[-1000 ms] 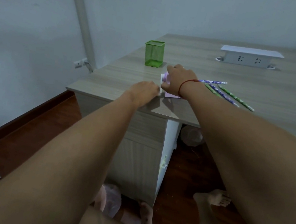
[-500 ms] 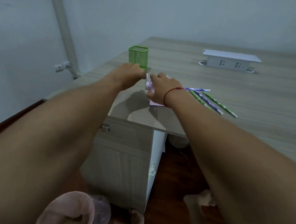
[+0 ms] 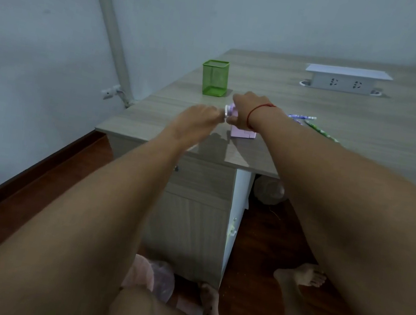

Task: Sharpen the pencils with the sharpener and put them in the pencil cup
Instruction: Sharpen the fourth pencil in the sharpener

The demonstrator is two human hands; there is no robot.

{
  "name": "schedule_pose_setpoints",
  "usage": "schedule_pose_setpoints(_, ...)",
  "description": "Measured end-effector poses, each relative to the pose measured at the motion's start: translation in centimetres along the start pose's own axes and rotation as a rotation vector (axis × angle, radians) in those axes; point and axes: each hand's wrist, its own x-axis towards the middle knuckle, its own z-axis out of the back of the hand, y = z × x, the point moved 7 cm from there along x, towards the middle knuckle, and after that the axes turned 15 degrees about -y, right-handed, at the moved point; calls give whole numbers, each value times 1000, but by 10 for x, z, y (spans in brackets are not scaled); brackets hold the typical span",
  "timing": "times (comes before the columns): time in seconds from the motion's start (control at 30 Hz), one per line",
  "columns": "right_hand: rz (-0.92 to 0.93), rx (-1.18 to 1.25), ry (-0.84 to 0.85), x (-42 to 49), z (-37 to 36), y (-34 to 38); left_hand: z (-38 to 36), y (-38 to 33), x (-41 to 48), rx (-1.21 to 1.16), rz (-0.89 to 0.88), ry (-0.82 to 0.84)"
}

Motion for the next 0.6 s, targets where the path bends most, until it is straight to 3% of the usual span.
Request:
schedule_pose_setpoints(0.13,18,14,-9,0,0,1,-26,-2,-8,83,100,186)
schedule_pose_setpoints(0.33,29,58,-10,0,-6,1,-48,5,0,39,106,314)
schedule_pose_setpoints(0.47,33,102,-26,-2,-5,0,-55,12,10,-69,251,338)
schedule_pose_setpoints(0.6,36,122,-35,-2,-5,1,-57,28,28,-52,256,318)
